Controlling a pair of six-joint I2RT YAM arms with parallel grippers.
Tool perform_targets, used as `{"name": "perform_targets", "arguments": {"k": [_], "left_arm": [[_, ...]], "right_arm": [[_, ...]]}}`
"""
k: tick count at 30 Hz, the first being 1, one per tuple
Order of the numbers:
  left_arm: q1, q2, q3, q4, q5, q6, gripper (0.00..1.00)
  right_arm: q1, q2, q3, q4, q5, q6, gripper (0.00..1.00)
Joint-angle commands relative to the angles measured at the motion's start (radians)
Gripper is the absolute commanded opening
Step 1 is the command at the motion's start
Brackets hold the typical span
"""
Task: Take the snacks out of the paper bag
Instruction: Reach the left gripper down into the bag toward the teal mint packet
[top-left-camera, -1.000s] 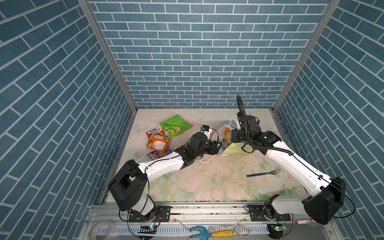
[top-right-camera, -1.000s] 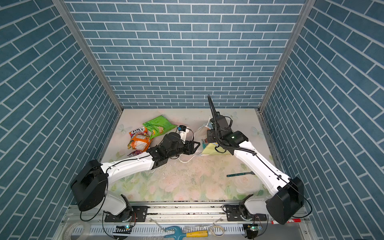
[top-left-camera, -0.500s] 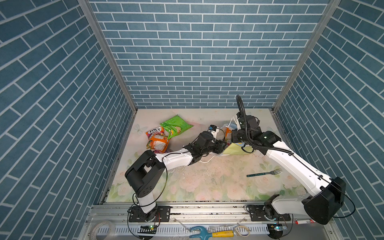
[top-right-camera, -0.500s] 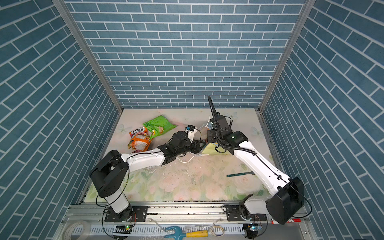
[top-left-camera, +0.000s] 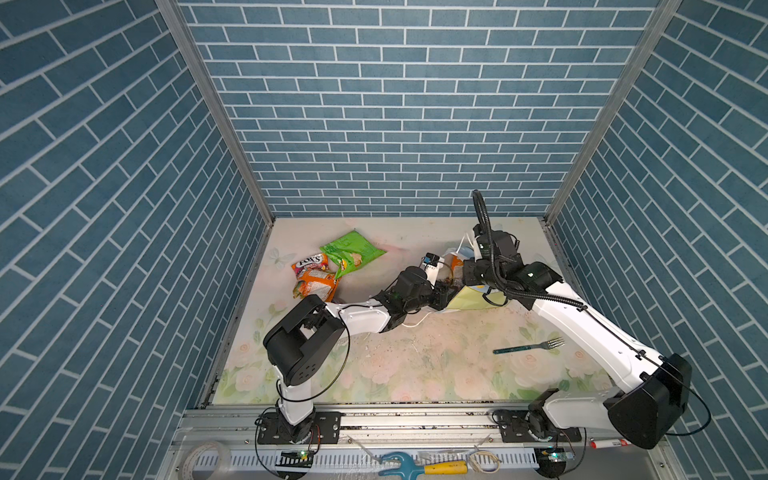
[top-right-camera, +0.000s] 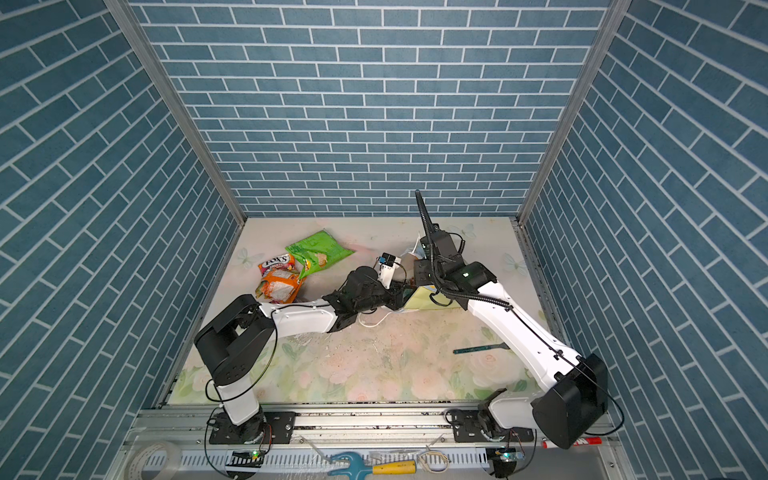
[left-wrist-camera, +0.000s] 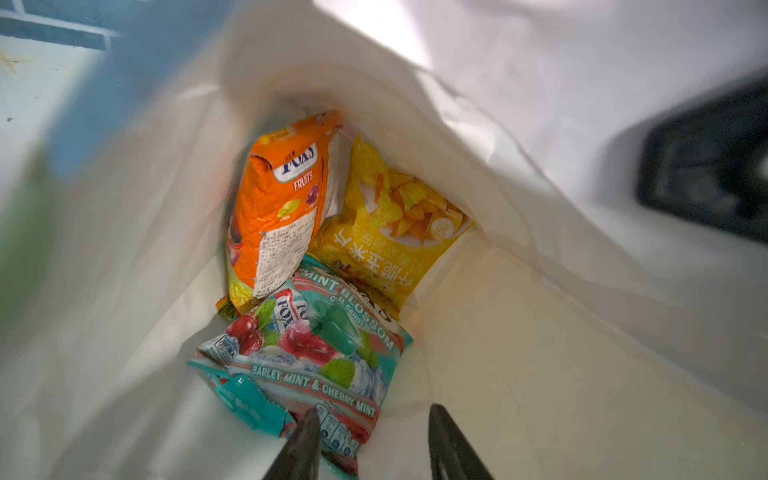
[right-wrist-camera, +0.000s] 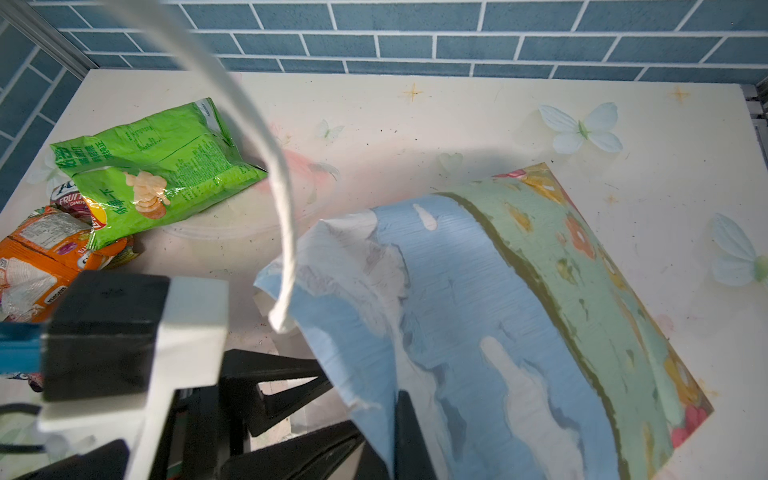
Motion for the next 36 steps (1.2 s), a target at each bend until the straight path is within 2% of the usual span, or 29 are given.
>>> {"name": "perform_targets", "arguments": {"k": [1, 3, 4, 5, 7, 9, 11, 13, 17, 21, 28, 36], "left_arm": [[-0.005, 0.026, -0.009, 0.05, 0.013, 0.021, 0.43], [-0.005, 0.053, -0.003, 0.069, 0.027, 0.016, 0.28], [-0.005, 0.065, 0.004, 0.074, 0.042, 0.022, 0.26], [-0.005, 0.077, 0.008, 0.076, 0.05, 0.029, 0.28], [-0.005, 0.095, 0.014, 0.073, 0.039, 0.031, 0.39], [-0.005, 0.113, 0.029, 0.055, 0.023, 0.044, 0.4], [-0.005, 0.124, 0.05, 0.03, 0.014, 0.067, 0.47], [-0.005, 0.132, 0.068, 0.012, 0.002, 0.071, 0.5], [-0.005, 0.15, 0.104, 0.011, 0.001, 0.071, 0.71], [-0.005, 0.155, 0.121, -0.016, -0.02, 0.065, 0.82], [-0.002, 0.138, 0.127, -0.131, -0.118, -0.031, 0.86], [0.001, 0.177, 0.149, -0.145, -0.123, -0.131, 0.88]], "right_arm": [[-0.002, -0.008, 0.018, 0.016, -0.011, 0.013, 0.0], [-0.001, -0.002, 0.021, 0.02, -0.012, 0.013, 0.0], [-0.001, 0.002, 0.024, 0.019, -0.014, 0.013, 0.0], [-0.001, 0.006, 0.027, 0.018, -0.014, 0.013, 0.0], [-0.001, 0.012, 0.034, 0.019, -0.017, 0.012, 0.0], [-0.001, 0.017, 0.038, 0.02, -0.023, 0.013, 0.0], [-0.001, 0.021, 0.04, 0.021, -0.023, 0.013, 0.0], [-0.001, 0.024, 0.037, 0.021, -0.025, 0.013, 0.0], [0.0, 0.029, 0.032, 0.019, -0.03, 0.009, 0.0], [-0.001, 0.021, 0.024, 0.023, -0.037, -0.011, 0.0], [-0.002, -0.025, -0.03, 0.06, -0.036, -0.031, 0.0], [-0.002, -0.037, -0.059, 0.086, -0.067, -0.028, 0.0]]}}
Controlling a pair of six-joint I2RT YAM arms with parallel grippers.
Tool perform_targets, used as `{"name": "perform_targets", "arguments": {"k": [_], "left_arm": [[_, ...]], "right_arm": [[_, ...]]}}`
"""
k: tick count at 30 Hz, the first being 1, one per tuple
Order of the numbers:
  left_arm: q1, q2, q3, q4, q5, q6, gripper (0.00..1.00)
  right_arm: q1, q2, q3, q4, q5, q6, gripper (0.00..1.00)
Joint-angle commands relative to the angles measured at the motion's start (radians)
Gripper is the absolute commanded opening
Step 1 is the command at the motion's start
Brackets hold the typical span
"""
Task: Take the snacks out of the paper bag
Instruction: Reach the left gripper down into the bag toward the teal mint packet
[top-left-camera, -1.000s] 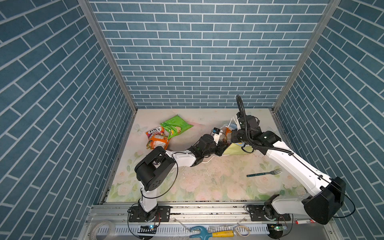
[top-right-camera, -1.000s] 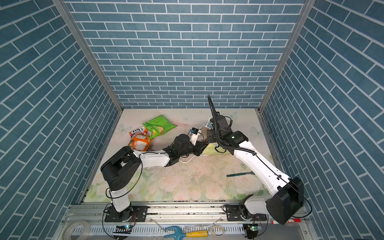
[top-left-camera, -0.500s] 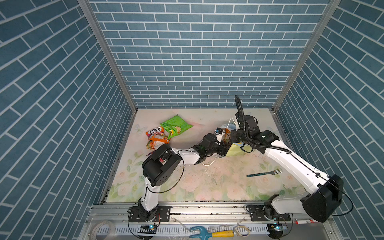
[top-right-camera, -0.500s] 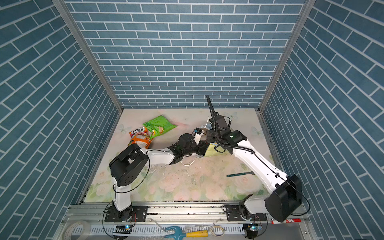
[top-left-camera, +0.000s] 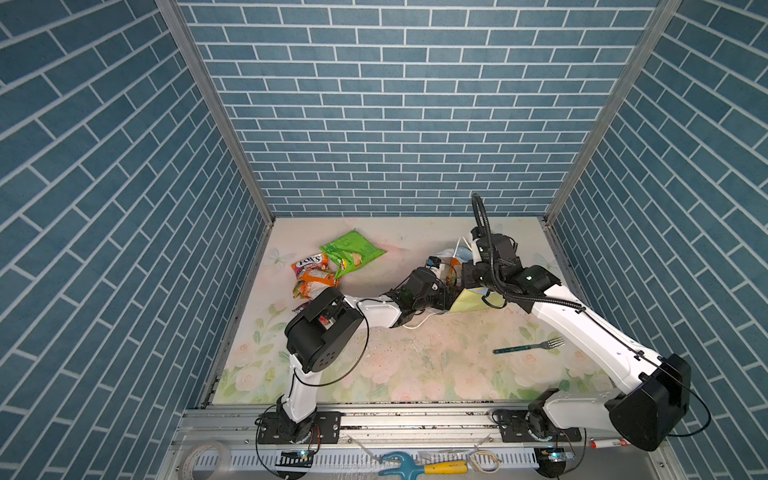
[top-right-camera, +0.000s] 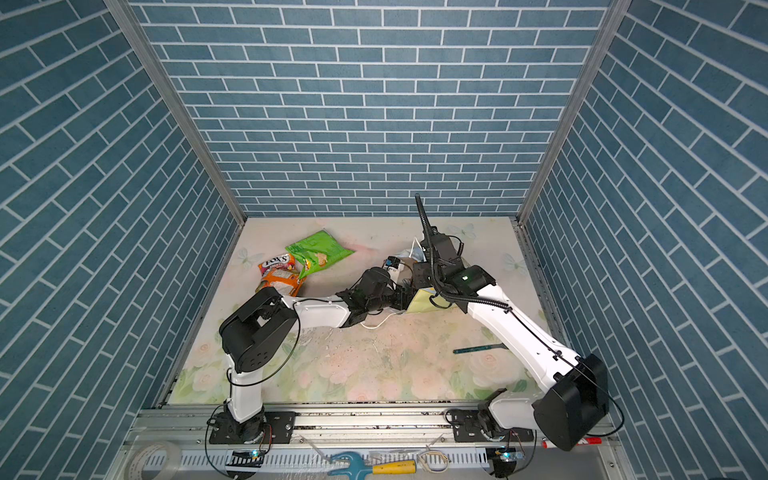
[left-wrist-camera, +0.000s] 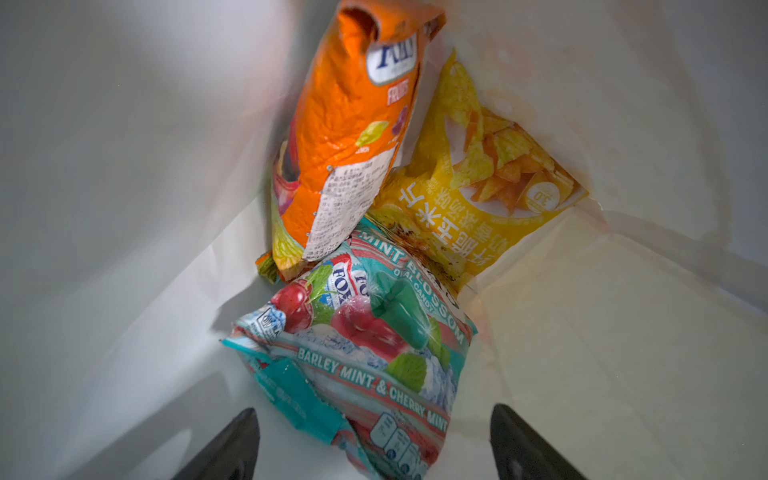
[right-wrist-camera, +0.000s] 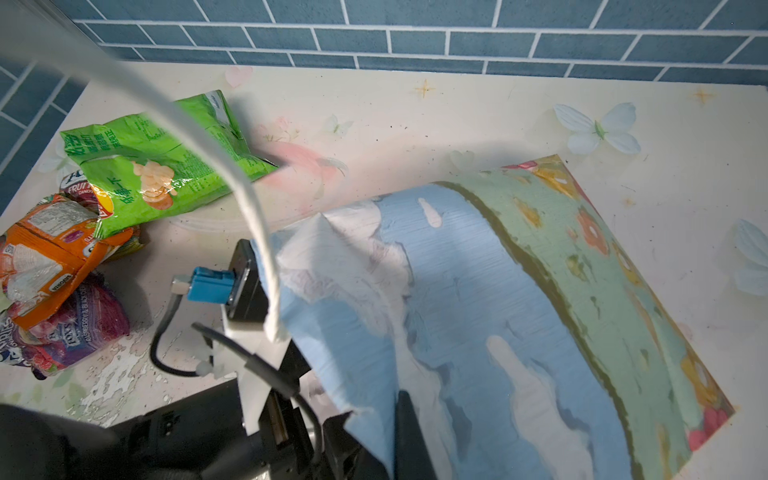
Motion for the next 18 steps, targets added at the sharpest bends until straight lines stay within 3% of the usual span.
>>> {"name": "perform_targets", "arguments": {"k": [1, 9, 18], "left_arm": [[0.004, 0.04, 0.033, -0.025, -0.024, -0.078, 0.89], [0.006, 0.115, 0.066, 0.031, -0.046, -0.213, 0.91], [0.005, 0.197, 0.138, 0.032, -0.079, -0.268, 0.93]], "right_arm": [[-0.001, -0.025, -0.011, 0.034, -0.041, -0.007, 0.0], [-0.001, -0.019, -0.019, 0.05, -0.045, -0.001, 0.0], [-0.001, -0.002, -0.022, 0.068, -0.056, -0.003, 0.0]]}}
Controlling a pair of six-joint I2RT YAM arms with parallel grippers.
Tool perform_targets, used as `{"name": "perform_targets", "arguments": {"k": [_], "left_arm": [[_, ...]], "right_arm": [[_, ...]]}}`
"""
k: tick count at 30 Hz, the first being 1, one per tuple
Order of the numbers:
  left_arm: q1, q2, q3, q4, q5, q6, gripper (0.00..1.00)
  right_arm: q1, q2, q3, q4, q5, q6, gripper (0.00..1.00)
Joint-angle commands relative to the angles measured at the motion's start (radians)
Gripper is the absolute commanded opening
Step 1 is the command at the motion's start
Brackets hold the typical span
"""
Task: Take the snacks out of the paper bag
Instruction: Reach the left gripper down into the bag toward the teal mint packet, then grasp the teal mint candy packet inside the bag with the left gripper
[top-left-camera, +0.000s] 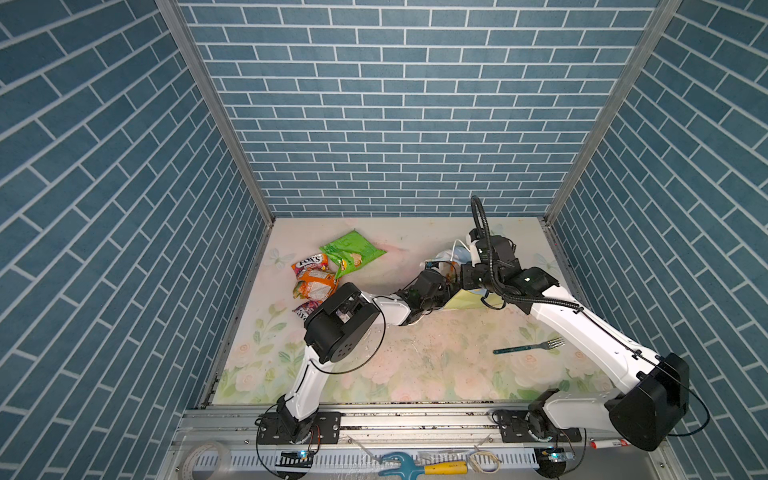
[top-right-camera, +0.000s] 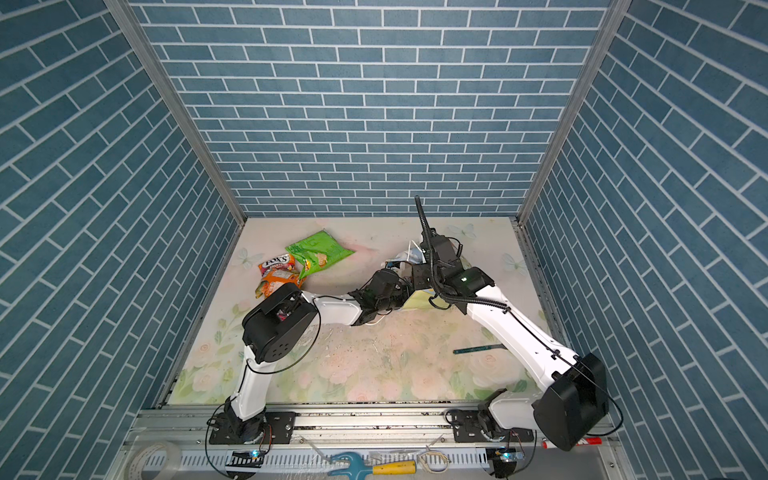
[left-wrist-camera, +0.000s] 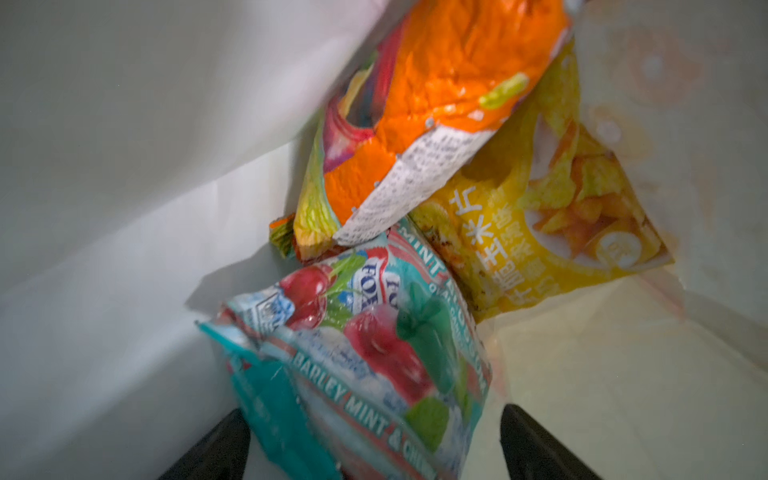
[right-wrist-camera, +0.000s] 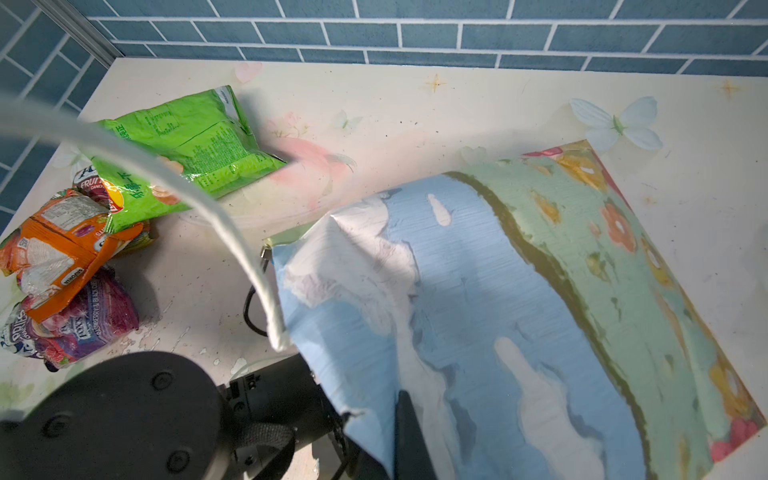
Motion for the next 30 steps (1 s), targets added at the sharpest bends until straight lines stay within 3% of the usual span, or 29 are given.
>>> {"name": "perform_targets", "arguments": {"k": [1, 3, 13, 15, 18, 30], "left_arm": [[0.01, 0.055, 0.038, -0.004, -0.029, -0.049, 0.91], [0.009, 0.08, 0.052, -0.005, -0.028, -0.062, 0.85], [0.003, 0.07, 0.06, -0.011, -0.075, 0.006, 0.32], [0.003, 0.051, 0.066, -0.033, -0.084, 0.035, 0.16], [0.003, 0.023, 0.071, -0.069, -0.093, 0.068, 0.01], [0.023, -0.143, 0.006, -0.101, -0.045, 0.096, 0.0]], "right_arm": [[0.0, -0.002, 0.0, 0.044, -0.034, -0.004, 0.0], [0.0, 0.0, -0.002, 0.048, -0.038, -0.007, 0.0], [0.0, -0.011, -0.029, 0.053, -0.027, -0.014, 0.0], [0.0, -0.012, -0.03, 0.048, -0.019, -0.016, 0.0], [0.0, -0.018, -0.033, 0.043, -0.011, -0.017, 0.0], [0.001, -0.046, -0.059, 0.006, 0.034, 0.002, 0.0]]}}
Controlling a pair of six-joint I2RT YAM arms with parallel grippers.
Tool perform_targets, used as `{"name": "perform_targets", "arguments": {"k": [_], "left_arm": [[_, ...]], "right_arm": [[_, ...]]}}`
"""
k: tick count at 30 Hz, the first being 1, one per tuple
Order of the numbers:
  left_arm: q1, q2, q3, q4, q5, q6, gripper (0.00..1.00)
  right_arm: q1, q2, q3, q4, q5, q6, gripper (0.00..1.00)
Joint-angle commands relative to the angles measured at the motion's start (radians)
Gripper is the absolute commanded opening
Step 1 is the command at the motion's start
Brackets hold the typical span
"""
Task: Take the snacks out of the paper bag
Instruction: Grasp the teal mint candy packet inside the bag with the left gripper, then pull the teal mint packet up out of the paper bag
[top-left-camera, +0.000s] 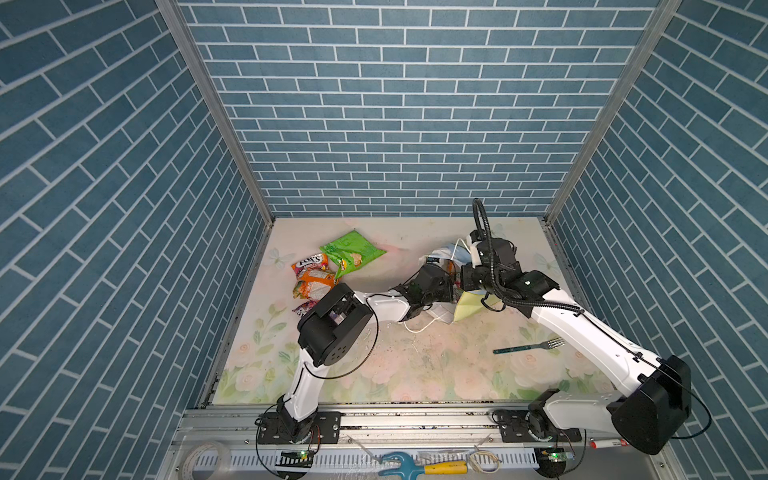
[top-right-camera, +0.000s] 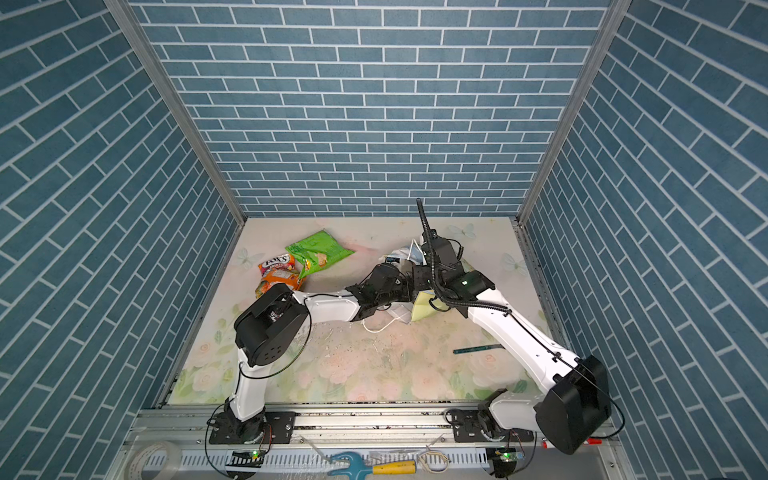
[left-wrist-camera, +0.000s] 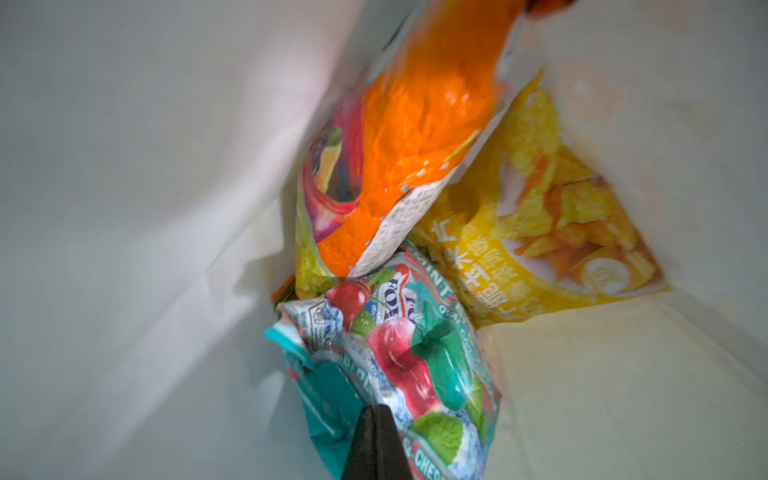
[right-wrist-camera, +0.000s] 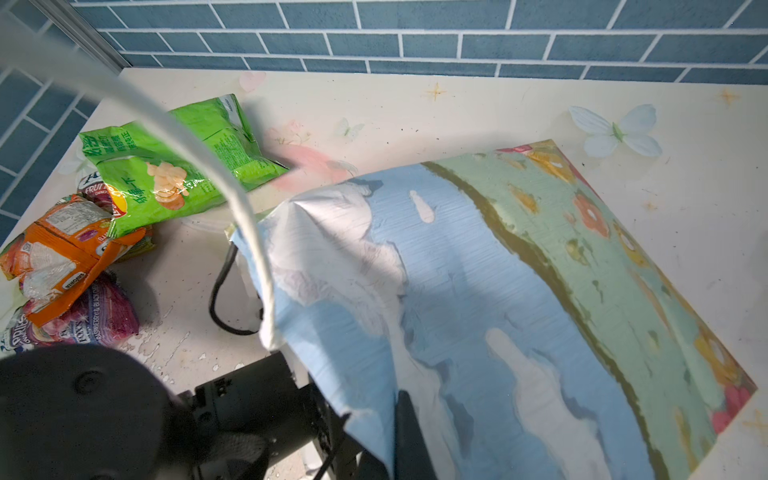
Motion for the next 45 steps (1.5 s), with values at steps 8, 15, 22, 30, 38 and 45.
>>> {"name": "perform_targets", "arguments": {"k": [8, 15, 22, 30, 38, 45], "left_arm": [[0.026, -0.114, -0.047, 0.012, 0.021, 0.016, 0.0], [0.039, -0.17, -0.089, 0.016, 0.033, 0.016, 0.0], [0.055, -0.194, -0.116, 0.015, 0.059, 0.005, 0.0], [0.066, -0.22, -0.106, -0.035, 0.059, 0.029, 0.0], [0.078, -0.26, -0.124, -0.057, 0.051, 0.019, 0.0], [0.08, -0.32, -0.127, -0.094, 0.048, 0.036, 0.0]], "right_arm": [[0.002, -0.015, -0.015, -0.041, 0.045, 0.033, 0.0], [0.002, 0.006, -0.007, -0.035, 0.057, 0.061, 0.0], [0.002, 0.036, 0.02, -0.031, 0.028, 0.08, 0.0], [0.002, 0.042, 0.013, -0.013, 0.048, 0.092, 0.0], [0.003, 0.016, -0.011, 0.025, 0.043, 0.121, 0.0], [0.002, -0.024, -0.044, 0.024, 0.039, 0.114, 0.0]]}}
